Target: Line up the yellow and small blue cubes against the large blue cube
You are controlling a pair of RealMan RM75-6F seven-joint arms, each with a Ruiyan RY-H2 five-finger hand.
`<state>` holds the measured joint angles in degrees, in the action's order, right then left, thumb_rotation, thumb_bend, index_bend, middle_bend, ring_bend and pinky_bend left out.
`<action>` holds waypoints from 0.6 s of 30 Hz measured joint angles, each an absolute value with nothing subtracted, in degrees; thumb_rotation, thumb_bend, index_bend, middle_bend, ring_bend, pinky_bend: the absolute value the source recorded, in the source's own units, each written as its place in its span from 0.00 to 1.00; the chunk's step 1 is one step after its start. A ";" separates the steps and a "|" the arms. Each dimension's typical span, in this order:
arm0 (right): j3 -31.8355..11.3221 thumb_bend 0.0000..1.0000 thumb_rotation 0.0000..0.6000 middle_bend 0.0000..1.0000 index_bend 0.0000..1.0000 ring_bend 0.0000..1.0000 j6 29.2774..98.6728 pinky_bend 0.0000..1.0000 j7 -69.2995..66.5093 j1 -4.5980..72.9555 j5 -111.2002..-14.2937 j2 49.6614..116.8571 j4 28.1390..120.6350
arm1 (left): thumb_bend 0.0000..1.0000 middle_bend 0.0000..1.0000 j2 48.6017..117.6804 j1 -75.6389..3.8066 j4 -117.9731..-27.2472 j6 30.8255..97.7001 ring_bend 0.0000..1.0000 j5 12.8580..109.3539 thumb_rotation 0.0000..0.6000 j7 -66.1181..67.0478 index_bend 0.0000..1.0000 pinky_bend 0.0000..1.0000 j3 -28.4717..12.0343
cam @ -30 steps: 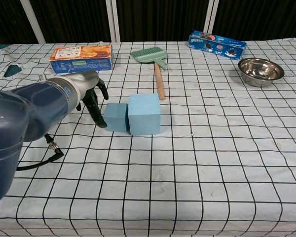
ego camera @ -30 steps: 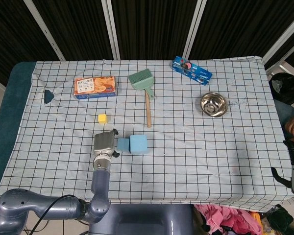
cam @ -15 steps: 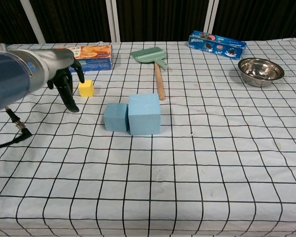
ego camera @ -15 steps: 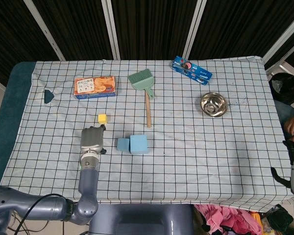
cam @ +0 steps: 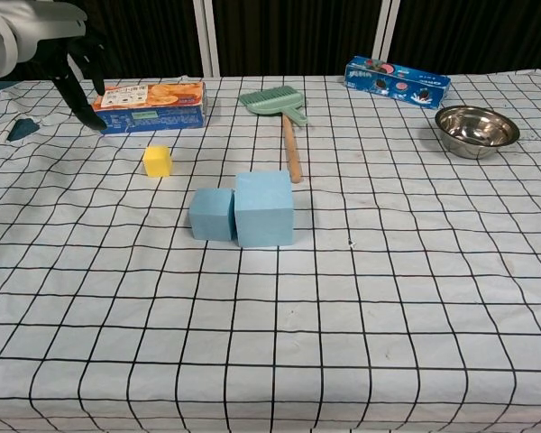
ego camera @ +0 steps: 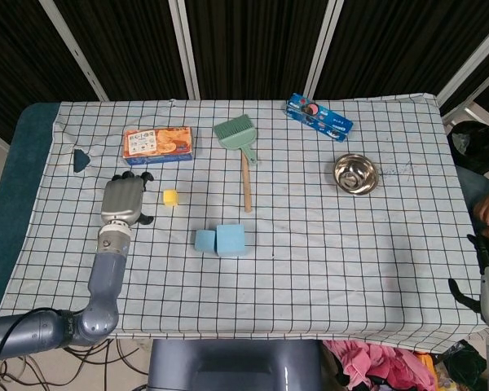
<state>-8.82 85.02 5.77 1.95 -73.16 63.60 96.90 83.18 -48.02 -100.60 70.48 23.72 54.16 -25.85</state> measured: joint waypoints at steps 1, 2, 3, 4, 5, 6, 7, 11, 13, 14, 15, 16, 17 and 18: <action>-8.85 0.23 1.00 0.11 0.12 0.26 85.05 0.17 5.81 1.95 -73.12 63.61 96.87 | 0.11 0.29 82.86 -48.14 -99.27 69.23 0.09 24.03 1.00 53.69 0.21 0.15 -25.86; -8.92 0.23 1.00 0.11 0.12 0.26 85.10 0.17 5.88 1.94 -72.99 63.62 96.81 | 0.09 0.27 82.60 -48.33 -97.85 68.10 0.08 24.28 1.00 53.41 0.20 0.13 -25.80; -8.98 0.23 1.00 0.11 0.12 0.26 85.14 0.17 5.92 1.93 -72.87 63.62 96.76 | 0.08 0.25 82.36 -48.69 -95.81 66.71 0.07 24.50 1.00 53.29 0.19 0.12 -25.60; -9.03 0.23 1.00 0.11 0.12 0.26 85.16 0.17 5.94 1.92 -72.73 63.63 96.70 | 0.08 0.25 82.22 -49.02 -94.23 65.76 0.06 24.59 1.00 53.33 0.18 0.11 -25.38; -9.09 0.23 1.00 0.11 0.12 0.26 85.17 0.17 5.93 1.90 -72.54 63.64 96.63 | 0.08 0.25 82.15 -49.40 -92.62 64.88 0.06 24.61 1.00 53.45 0.18 0.11 -25.12; -9.13 0.23 1.00 0.11 0.12 0.26 85.15 0.17 5.93 1.88 -72.41 63.66 96.57 | 0.08 0.26 82.15 -49.93 -90.47 63.84 0.06 24.52 1.00 53.65 0.19 0.12 -24.76; -9.16 0.23 1.00 0.11 0.12 0.26 85.08 0.17 5.93 1.89 -72.29 63.67 96.51 | 0.08 0.26 82.24 -50.34 -88.85 63.13 0.06 24.35 1.00 53.76 0.19 0.12 -24.53; -9.18 0.23 1.00 0.11 0.12 0.26 84.36 0.17 6.04 2.09 -71.75 63.83 96.14 | 0.08 0.28 83.59 -51.98 -81.85 59.96 0.07 22.84 1.00 53.33 0.22 0.12 -23.97; -9.20 0.23 1.00 0.11 0.12 0.26 84.06 0.17 6.07 2.19 -71.42 63.93 95.90 | 0.08 0.29 84.77 -52.83 -78.09 58.12 0.07 22.09 1.00 52.78 0.23 0.12 -23.68; -9.22 0.23 1.00 0.11 0.12 0.26 83.88 0.17 6.11 2.24 -71.22 64.01 95.75 | 0.09 0.29 85.35 -53.20 -76.52 57.28 0.07 21.79 1.00 52.54 0.24 0.12 -23.52; -9.24 0.23 1.00 0.11 0.12 0.26 83.74 0.17 6.14 2.29 -71.05 64.06 95.64 | 0.10 0.29 86.18 -53.71 -74.47 56.09 0.07 21.46 1.00 52.19 0.24 0.12 -23.29; -9.27 0.23 1.00 0.11 0.12 0.26 83.62 0.17 6.17 2.33 -70.91 64.11 95.52 | 0.11 0.30 86.85 -54.09 -72.98 55.16 0.07 21.29 1.00 51.89 0.24 0.12 -23.10; -9.30 0.23 1.00 0.11 0.12 0.26 83.48 0.17 6.21 2.39 -70.74 64.17 95.40 | 0.11 0.30 87.53 -54.48 -71.56 54.21 0.07 21.20 1.00 51.58 0.24 0.12 -22.88; -9.33 0.23 1.00 0.11 0.12 0.26 83.37 0.17 6.25 2.43 -70.60 64.22 95.31 | 0.11 0.30 88.44 -54.98 -69.77 52.95 0.07 21.20 1.00 51.16 0.25 0.12 -22.53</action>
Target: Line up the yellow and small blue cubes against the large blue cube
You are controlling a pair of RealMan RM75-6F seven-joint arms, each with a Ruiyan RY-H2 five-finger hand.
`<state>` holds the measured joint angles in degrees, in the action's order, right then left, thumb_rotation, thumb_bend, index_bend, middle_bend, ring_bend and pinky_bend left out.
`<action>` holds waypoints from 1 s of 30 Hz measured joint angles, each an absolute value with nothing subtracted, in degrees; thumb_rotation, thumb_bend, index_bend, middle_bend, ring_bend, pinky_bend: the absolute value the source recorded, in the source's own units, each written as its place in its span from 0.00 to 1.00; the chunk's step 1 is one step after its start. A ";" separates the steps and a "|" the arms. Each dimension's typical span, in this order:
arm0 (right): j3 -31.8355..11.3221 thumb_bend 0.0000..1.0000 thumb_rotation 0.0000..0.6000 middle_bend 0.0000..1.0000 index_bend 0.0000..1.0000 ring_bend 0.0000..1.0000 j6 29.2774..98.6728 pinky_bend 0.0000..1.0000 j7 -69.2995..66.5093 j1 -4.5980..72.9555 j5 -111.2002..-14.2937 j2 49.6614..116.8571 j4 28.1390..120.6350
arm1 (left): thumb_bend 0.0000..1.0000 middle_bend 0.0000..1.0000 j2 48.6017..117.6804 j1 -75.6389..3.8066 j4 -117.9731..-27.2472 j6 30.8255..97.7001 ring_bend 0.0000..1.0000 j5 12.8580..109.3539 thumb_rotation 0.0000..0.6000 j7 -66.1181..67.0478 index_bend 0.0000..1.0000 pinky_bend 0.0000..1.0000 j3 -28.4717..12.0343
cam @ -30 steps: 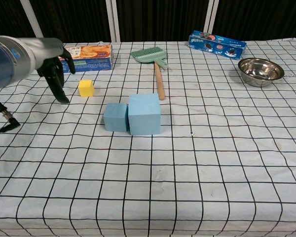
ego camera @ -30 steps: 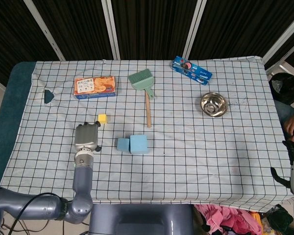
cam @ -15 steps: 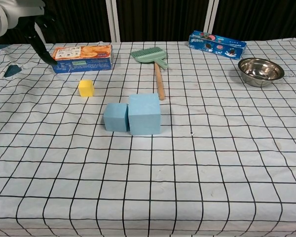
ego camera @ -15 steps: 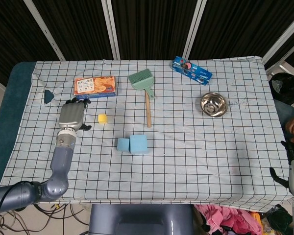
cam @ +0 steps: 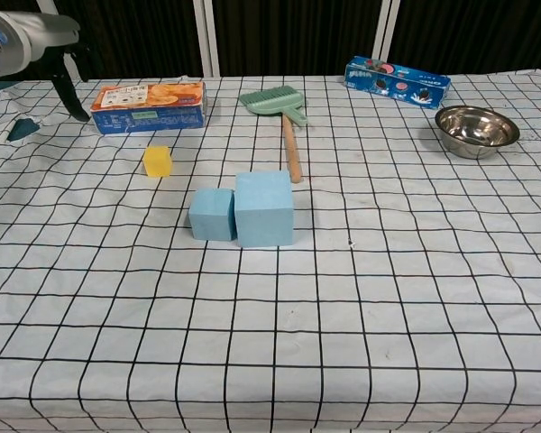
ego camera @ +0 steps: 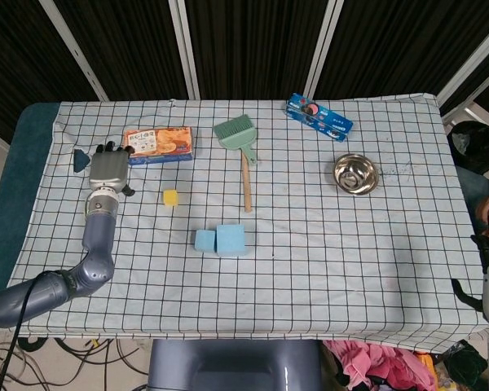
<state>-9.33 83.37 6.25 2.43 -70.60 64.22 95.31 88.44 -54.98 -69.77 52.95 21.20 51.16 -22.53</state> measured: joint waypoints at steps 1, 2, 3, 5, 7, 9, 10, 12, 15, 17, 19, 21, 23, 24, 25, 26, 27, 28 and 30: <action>-9.35 0.23 1.00 0.11 0.12 0.26 83.28 0.17 6.28 2.47 -70.49 64.27 95.22 | 0.11 0.30 89.13 -55.34 -68.52 52.06 0.07 21.23 1.00 50.86 0.25 0.12 -22.23; -9.38 0.23 1.00 0.11 0.12 0.26 83.21 0.17 6.33 2.50 -70.37 64.33 95.12 | 0.11 0.31 89.79 -55.68 -67.39 51.20 0.07 21.28 1.00 50.59 0.25 0.12 -21.88; -9.40 0.23 1.00 0.11 0.12 0.26 83.15 0.17 6.36 2.53 -70.29 64.36 95.06 | 0.11 0.31 90.61 -56.11 -66.05 50.08 0.07 21.36 1.00 50.31 0.25 0.12 -21.34; -9.44 0.23 1.00 0.11 0.12 0.26 83.09 0.17 6.39 2.57 -70.19 64.42 94.99 | 0.11 0.33 91.67 -56.69 -64.53 48.59 0.08 21.45 1.00 49.95 0.26 0.12 -20.51; -9.47 0.23 1.00 0.11 0.12 0.26 83.08 0.17 6.38 2.59 -70.14 64.43 94.97 | 0.11 0.34 92.67 -57.25 -63.35 47.42 0.09 21.60 1.00 49.59 0.26 0.12 -19.51; -9.47 0.23 1.00 0.11 0.12 0.26 83.11 0.17 6.36 2.59 -70.18 64.44 94.98 | 0.11 0.35 93.35 -57.59 -62.82 46.95 0.09 21.88 1.00 49.16 0.27 0.12 -18.83; -9.45 0.23 1.00 0.11 0.12 0.26 83.11 0.17 6.36 2.59 -70.22 64.44 94.99 | 0.11 0.36 93.54 -57.67 -62.76 46.83 0.10 22.04 1.00 49.01 0.28 0.12 -18.61; -9.43 0.23 1.00 0.11 0.12 0.26 83.17 0.17 6.35 2.58 -70.31 64.43 95.04 | 0.11 0.37 93.81 -57.80 -62.81 46.64 0.11 22.31 1.00 48.79 0.29 0.12 -18.19; -9.40 0.23 1.00 0.11 0.12 0.26 83.28 0.17 6.33 2.55 -70.45 64.41 95.14 | 0.11 0.39 94.31 -58.07 -63.06 46.88 0.12 23.19 1.00 48.55 0.31 0.12 -17.48; -9.34 0.23 1.00 0.11 0.12 0.26 83.35 0.17 6.35 2.54 -70.59 64.39 95.22 | 0.11 0.39 94.70 -58.25 -63.13 47.41 0.12 23.74 1.00 48.36 0.31 0.12 -17.26; -9.32 0.23 1.00 0.11 0.12 0.26 83.37 0.17 6.33 2.52 -70.65 64.36 95.29 | 0.12 0.39 95.37 -58.49 -62.95 48.13 0.12 24.38 1.00 48.08 0.32 0.12 -17.03; -9.30 0.23 1.00 0.11 0.12 0.26 83.39 0.17 6.31 2.51 -70.70 64.34 95.33 | 0.14 0.39 96.06 -58.75 -62.27 48.45 0.12 24.67 1.00 47.92 0.33 0.12 -16.81; -9.28 0.23 1.00 0.11 0.12 0.26 83.38 0.17 6.24 2.50 -70.72 64.32 95.36 | 0.17 0.40 96.73 -58.95 -61.50 48.50 0.13 24.84 1.00 47.82 0.35 0.12 -16.58; -9.27 0.23 1.00 0.11 0.12 0.26 83.38 0.17 6.21 2.50 -70.75 64.31 95.36 | 0.18 0.40 97.20 -59.06 -60.97 48.41 0.13 24.90 1.00 47.71 0.36 0.12 -16.43; -9.27 0.23 1.00 0.11 0.12 0.26 83.38 0.17 6.17 2.49 -70.76 64.30 95.35 | 0.19 0.40 97.53 -59.14 -60.57 48.28 0.13 24.93 1.00 47.64 0.36 0.12 -16.31; -9.28 0.23 1.00 0.11 0.12 0.26 83.38 0.17 6.13 2.49 -70.75 64.29 95.34 | 0.20 0.40 97.85 -59.22 -60.12 48.14 0.13 24.95 1.00 47.58 0.37 0.12 -16.19; -9.28 0.23 1.00 0.11 0.12 0.26 83.39 0.17 6.08 2.47 -70.75 64.28 95.33 | 0.20 0.41 98.29 -59.32 -59.50 47.95 0.13 24.98 1.00 47.49 0.37 0.12 -16.04; -9.29 0.23 1.00 0.11 0.12 0.26 83.40 0.17 6.02 2.46 -70.74 64.27 95.33 | 0.20 0.41 98.62 -59.40 -59.03 47.83 0.13 25.00 1.00 47.43 0.37 0.12 -15.94; -9.33 0.23 1.00 0.11 0.12 0.26 83.49 0.17 5.90 2.42 -70.72 64.23 95.31 | 0.20 0.41 99.38 -59.59 -57.98 47.62 0.13 25.05 1.00 47.30 0.38 0.12 -15.77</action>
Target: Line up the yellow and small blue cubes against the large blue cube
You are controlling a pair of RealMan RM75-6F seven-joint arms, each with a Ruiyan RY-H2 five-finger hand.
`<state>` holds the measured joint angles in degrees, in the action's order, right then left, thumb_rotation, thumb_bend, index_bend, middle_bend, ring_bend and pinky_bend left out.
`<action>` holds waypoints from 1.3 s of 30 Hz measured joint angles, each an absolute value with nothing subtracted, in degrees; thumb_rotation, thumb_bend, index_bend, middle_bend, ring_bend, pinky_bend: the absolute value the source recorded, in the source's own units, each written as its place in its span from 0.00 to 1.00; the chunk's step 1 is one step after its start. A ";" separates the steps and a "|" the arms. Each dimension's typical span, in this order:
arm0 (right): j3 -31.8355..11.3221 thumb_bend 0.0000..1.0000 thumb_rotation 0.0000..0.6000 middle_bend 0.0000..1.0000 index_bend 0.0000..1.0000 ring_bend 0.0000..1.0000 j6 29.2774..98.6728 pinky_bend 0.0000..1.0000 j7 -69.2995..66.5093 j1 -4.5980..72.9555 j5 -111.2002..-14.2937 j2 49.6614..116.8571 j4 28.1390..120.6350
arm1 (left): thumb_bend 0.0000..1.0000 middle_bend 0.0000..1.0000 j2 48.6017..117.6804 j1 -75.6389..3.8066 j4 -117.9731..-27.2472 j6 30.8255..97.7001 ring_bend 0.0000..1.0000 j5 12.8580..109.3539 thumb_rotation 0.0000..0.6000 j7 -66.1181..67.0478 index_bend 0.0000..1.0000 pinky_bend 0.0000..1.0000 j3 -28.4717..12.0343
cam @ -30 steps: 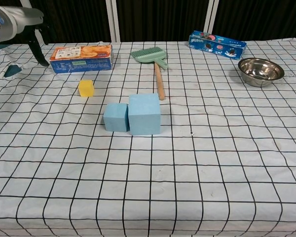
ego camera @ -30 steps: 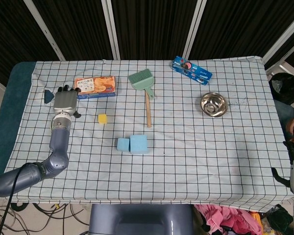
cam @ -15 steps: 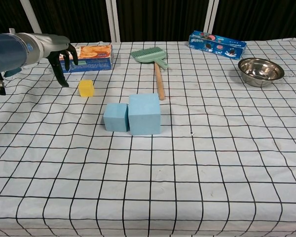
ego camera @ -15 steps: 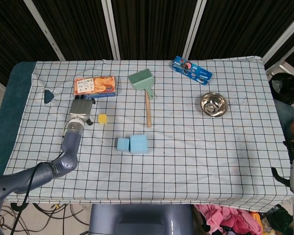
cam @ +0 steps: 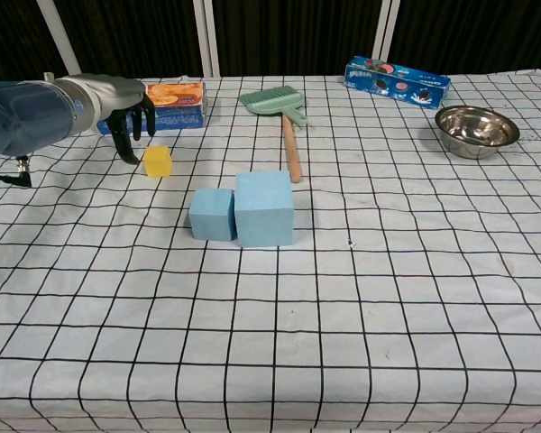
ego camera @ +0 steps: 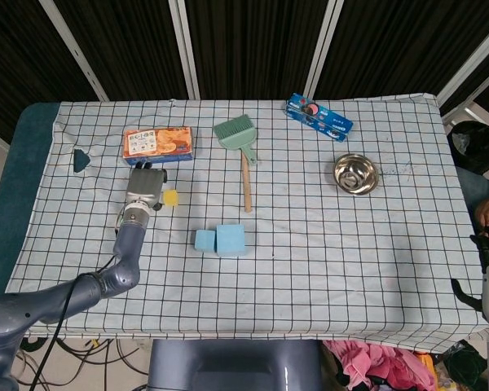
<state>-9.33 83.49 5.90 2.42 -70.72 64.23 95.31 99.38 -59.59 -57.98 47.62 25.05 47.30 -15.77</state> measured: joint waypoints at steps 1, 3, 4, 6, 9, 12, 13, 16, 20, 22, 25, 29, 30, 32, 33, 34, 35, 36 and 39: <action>-9.34 0.23 1.00 0.11 0.12 0.26 83.52 0.17 5.85 2.40 -70.74 64.21 95.32 | 0.20 0.41 99.70 -59.68 -57.55 47.55 0.13 25.08 1.00 47.23 0.38 0.12 -15.72; -9.36 0.23 1.00 0.11 0.12 0.26 83.62 0.17 5.68 2.35 -70.81 64.17 95.34 | 0.20 0.41 100.41 -59.89 -56.64 47.39 0.13 25.16 1.00 47.08 0.39 0.12 -15.64; -9.35 0.23 1.00 0.11 0.12 0.26 83.62 0.17 5.66 2.34 -70.83 64.16 95.33 | 0.20 0.41 100.70 -59.98 -56.30 47.31 0.13 25.19 1.00 47.04 0.39 0.12 -15.61; -9.32 0.23 1.00 0.11 0.12 0.26 83.55 0.17 5.58 2.34 -70.84 64.14 95.29 | 0.20 0.41 101.28 -60.18 -55.65 47.26 0.13 25.38 1.00 46.97 0.39 0.12 -15.52; -9.28 0.23 1.00 0.11 0.12 0.26 83.44 0.17 5.51 2.35 -70.85 64.12 95.24 | 0.21 0.41 102.08 -60.41 -54.81 47.24 0.13 25.62 1.00 46.83 0.40 0.12 -15.48; -9.30 0.23 1.00 0.11 0.12 0.26 83.44 0.17 5.40 2.33 -70.82 64.08 95.22 | 0.23 0.41 102.74 -60.58 -54.05 47.12 0.13 25.62 1.00 46.92 0.41 0.12 -15.41; -9.31 0.23 1.00 0.11 0.12 0.26 83.47 0.17 5.37 2.32 -70.81 64.07 95.21 | 0.24 0.41 102.92 -60.62 -53.81 47.09 0.13 25.59 1.00 47.00 0.41 0.12 -15.37; -9.36 0.23 1.00 0.11 0.12 0.26 83.54 0.17 5.23 2.26 -70.76 64.02 95.19 | 0.25 0.41 103.51 -60.75 -52.96 47.13 0.13 25.32 1.00 47.32 0.41 0.12 -15.35; -9.37 0.23 1.00 0.11 0.12 0.26 83.48 0.17 5.16 2.26 -70.72 64.03 95.10 | 0.26 0.41 104.18 -60.92 -51.92 47.07 0.13 24.57 1.00 47.86 0.42 0.12 -15.56; -9.36 0.23 1.00 0.11 0.12 0.26 83.43 0.17 5.18 2.29 -70.71 64.05 95.06 | 0.26 0.41 104.33 -60.97 -51.77 47.12 0.13 24.50 1.00 48.07 0.43 0.12 -15.65; -9.34 0.23 1.00 0.11 0.12 0.26 83.43 0.17 5.19 2.30 -70.75 64.07 95.06 | 0.26 0.41 104.42 -60.97 -51.80 47.35 0.13 24.46 1.00 48.26 0.45 0.12 -15.76; -9.37 0.23 1.00 0.11 0.12 0.26 83.53 0.17 5.20 2.25 -70.70 64.06 95.12 | 0.26 0.42 104.53 -60.93 -51.88 47.57 0.13 24.39 1.00 48.73 0.46 0.12 -15.72; -9.37 0.23 1.00 0.11 0.12 0.26 83.55 0.17 5.21 2.24 -70.69 64.06 95.14 | 0.27 0.42 104.58 -60.92 -51.92 47.70 0.13 24.39 1.00 48.86 0.46 0.12 -15.71; -9.39 0.23 1.00 0.11 0.12 0.26 83.58 0.17 5.21 2.23 -70.69 64.06 95.16 | 0.28 0.42 104.67 -60.91 -51.92 47.92 0.13 24.39 1.00 48.94 0.47 0.12 -15.77; -9.40 0.23 1.00 0.11 0.12 0.26 83.60 0.17 5.20 2.22 -70.69 64.06 95.16 | 0.29 0.42 104.73 -60.91 -51.91 48.08 0.13 24.40 1.00 49.04 0.47 0.12 -15.81; -9.41 0.23 1.00 0.11 0.12 0.26 83.62 0.17 5.19 2.22 -70.67 64.06 95.16 | 0.29 0.42 104.76 -60.91 -51.90 48.19 0.13 24.41 1.00 49.10 0.48 0.12 -15.84; -9.44 0.23 1.00 0.11 0.12 0.26 83.65 0.17 5.16 2.21 -70.66 64.07 95.15 | 0.30 0.42 104.79 -60.89 -51.89 48.31 0.13 24.44 1.00 49.15 0.48 0.12 -15.85; -9.45 0.23 1.00 0.11 0.12 0.26 83.66 0.17 5.13 2.20 -70.63 64.07 95.14 | 0.30 0.42 104.80 -60.86 -51.91 48.45 0.13 24.45 1.00 49.25 0.48 0.12 -15.89; -9.44 0.23 1.00 0.11 0.12 0.26 83.64 0.17 5.08 2.20 -70.66 64.08 95.12 | 0.31 0.41 104.73 -60.76 -52.10 48.84 0.13 24.36 1.00 49.37 0.48 0.12 -16.09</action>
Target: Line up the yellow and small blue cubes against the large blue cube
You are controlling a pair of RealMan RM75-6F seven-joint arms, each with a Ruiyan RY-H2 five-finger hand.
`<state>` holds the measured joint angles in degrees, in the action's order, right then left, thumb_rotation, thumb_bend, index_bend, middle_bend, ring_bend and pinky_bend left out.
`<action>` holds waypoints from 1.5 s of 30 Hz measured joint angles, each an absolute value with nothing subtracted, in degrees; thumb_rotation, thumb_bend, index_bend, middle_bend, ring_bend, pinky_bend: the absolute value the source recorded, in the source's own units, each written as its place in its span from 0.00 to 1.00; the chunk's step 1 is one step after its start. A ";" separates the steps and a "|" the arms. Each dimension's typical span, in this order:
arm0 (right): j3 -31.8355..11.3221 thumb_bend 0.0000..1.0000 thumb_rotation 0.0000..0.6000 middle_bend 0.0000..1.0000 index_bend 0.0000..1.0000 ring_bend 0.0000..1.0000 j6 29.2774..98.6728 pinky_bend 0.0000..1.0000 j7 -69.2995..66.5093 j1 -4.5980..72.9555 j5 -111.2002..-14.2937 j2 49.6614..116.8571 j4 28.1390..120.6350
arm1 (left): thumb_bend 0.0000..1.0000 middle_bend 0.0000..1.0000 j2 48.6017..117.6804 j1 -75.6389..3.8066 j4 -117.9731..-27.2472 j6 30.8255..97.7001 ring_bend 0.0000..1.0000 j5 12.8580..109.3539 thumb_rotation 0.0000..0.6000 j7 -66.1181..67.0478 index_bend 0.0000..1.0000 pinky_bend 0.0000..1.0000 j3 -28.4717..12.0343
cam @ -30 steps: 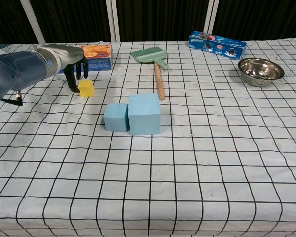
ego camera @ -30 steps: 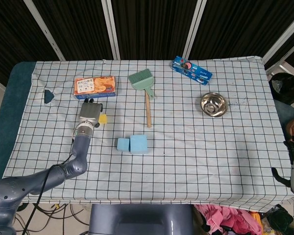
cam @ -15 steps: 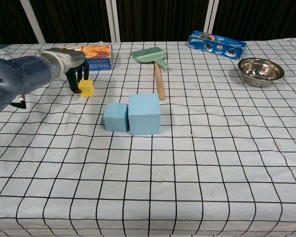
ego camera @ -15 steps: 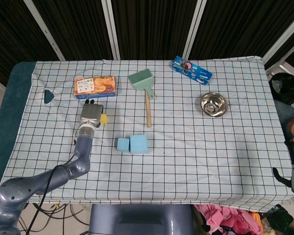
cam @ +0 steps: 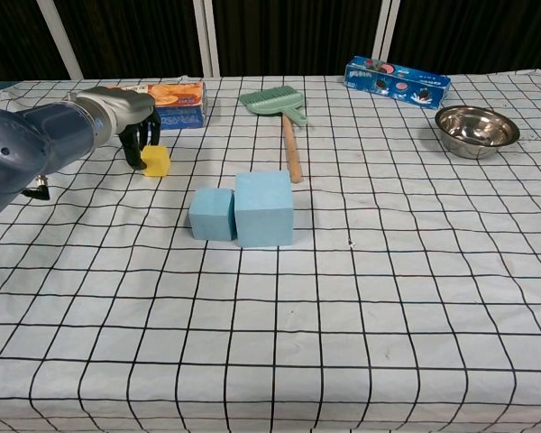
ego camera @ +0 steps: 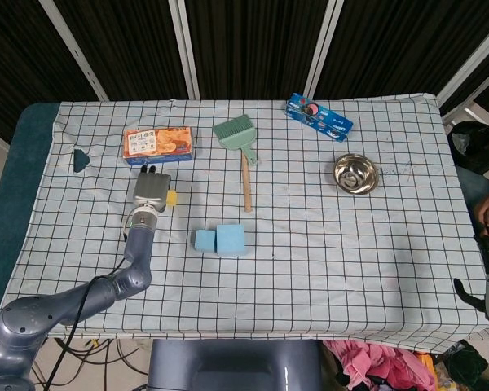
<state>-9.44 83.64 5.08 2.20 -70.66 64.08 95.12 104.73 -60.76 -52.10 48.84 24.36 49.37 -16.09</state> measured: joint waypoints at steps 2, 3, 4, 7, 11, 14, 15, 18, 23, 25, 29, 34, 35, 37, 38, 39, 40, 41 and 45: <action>-9.42 0.23 1.00 0.11 0.12 0.26 83.65 0.17 5.08 2.20 -70.73 64.08 95.12 | 0.31 0.41 104.64 -60.73 -52.31 49.10 0.13 24.34 1.00 49.39 0.48 0.12 -16.22; -9.40 0.23 1.00 0.11 0.12 0.26 83.65 0.17 5.07 2.20 -70.78 64.09 95.13 | 0.31 0.41 104.50 -60.70 -52.64 49.40 0.13 24.34 1.00 49.45 0.48 0.12 -16.31; -9.39 0.23 1.00 0.11 0.12 0.26 83.65 0.17 5.05 2.20 -70.82 64.09 95.13 | 0.31 0.41 104.34 -60.67 -53.02 49.66 0.13 24.34 1.00 49.51 0.48 0.12 -16.38; -9.39 0.23 1.00 0.11 0.12 0.26 83.75 0.17 4.99 2.17 -70.91 64.07 95.15 | 0.31 0.41 103.47 -60.47 -55.11 50.94 0.14 24.36 1.00 49.78 0.48 0.12 -16.64; -9.34 0.23 1.00 0.11 0.12 0.26 84.00 0.17 4.88 2.07 -71.19 63.98 95.27 | 0.31 0.41 101.30 -59.77 -59.91 53.54 0.15 24.23 1.00 50.46 0.47 0.12 -16.87; -9.29 0.23 1.00 0.11 0.12 0.26 84.20 0.17 4.91 2.00 -71.38 63.94 95.40 | 0.31 0.42 98.80 -58.82 -65.40 56.42 0.15 23.98 1.00 51.11 0.47 0.12 -17.02; -9.26 0.23 1.00 0.11 0.12 0.26 84.23 0.17 4.96 1.98 -71.45 63.93 95.44 | 0.31 0.42 97.62 -58.36 -67.90 57.59 0.15 23.90 1.00 51.41 0.47 0.12 -17.01; -9.17 0.23 1.00 0.11 0.12 0.26 84.38 0.17 5.08 1.96 -71.73 63.90 95.66 | 0.31 0.42 94.27 -56.95 -74.64 60.09 0.15 24.00 1.00 52.13 0.47 0.12 -16.52; -9.05 0.23 1.00 0.11 0.12 0.26 84.54 0.17 5.42 1.93 -71.98 63.91 95.90 | 0.31 0.41 88.75 -53.95 -84.86 63.06 0.15 25.45 1.00 52.57 0.47 0.12 -14.20; -9.04 0.23 1.00 0.11 0.12 0.26 84.65 0.17 5.48 1.90 -72.04 63.90 95.97 | 0.31 0.42 86.83 -52.57 -88.00 63.78 0.15 26.48 1.00 52.45 0.47 0.12 -12.53; -9.13 0.23 1.00 0.11 0.12 0.26 84.95 0.17 5.56 1.81 -72.06 63.86 96.09 | 0.31 0.42 86.34 -51.28 -91.01 64.53 0.15 28.33 1.00 52.22 0.47 0.12 -10.17; -9.24 0.23 1.00 0.11 0.12 0.26 85.12 0.17 5.41 1.74 -72.01 63.80 96.10 | 0.31 0.42 87.40 -51.50 -93.20 65.95 0.15 29.53 1.00 54.33 0.47 0.12 -8.39; -9.25 0.23 1.00 0.11 0.12 0.26 85.13 0.17 5.35 1.72 -72.02 63.77 96.10 | 0.31 0.42 87.83 -51.55 -93.41 66.56 0.15 29.64 1.00 54.66 0.47 0.12 -8.18; -9.27 0.23 1.00 0.11 0.12 0.26 85.21 0.17 5.17 1.67 -72.07 63.72 96.15 | 0.31 0.42 89.27 -51.74 -93.59 67.71 0.15 29.49 1.00 55.24 0.47 0.12 -7.99; -9.28 0.23 1.00 0.11 0.12 0.26 85.32 0.17 5.05 1.62 -72.15 63.66 96.21 | 0.31 0.42 90.00 -51.86 -93.53 67.93 0.15 29.22 1.00 55.47 0.47 0.12 -8.02; -9.29 0.23 1.00 0.11 0.12 0.26 85.36 0.17 4.99 1.59 -72.19 63.62 96.24 | 0.31 0.42 90.99 -52.07 -93.33 68.19 0.15 28.80 1.00 55.75 0.47 0.12 -8.14; -9.30 0.23 1.00 0.11 0.12 0.26 85.40 0.17 4.92 1.56 -72.21 63.59 96.25 | 0.31 0.42 91.74 -52.25 -93.10 68.40 0.15 28.50 1.00 55.98 0.47 0.12 -8.26; -9.31 0.23 1.00 0.11 0.12 0.26 85.42 0.17 4.87 1.54 -72.21 63.56 96.25 | 0.31 0.42 92.46 -52.45 -92.85 68.64 0.15 28.18 1.00 56.25 0.48 0.12 -8.40; -9.34 0.23 1.00 0.11 0.12 0.26 85.36 0.17 4.68 1.51 -72.17 63.46 96.26 | 0.31 0.42 95.41 -53.45 -91.62 69.80 0.15 26.56 1.00 57.52 0.47 0.13 -9.37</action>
<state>-9.34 85.36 4.68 1.51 -72.17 63.46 96.26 95.41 -53.45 -91.62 69.80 26.56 57.52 -9.37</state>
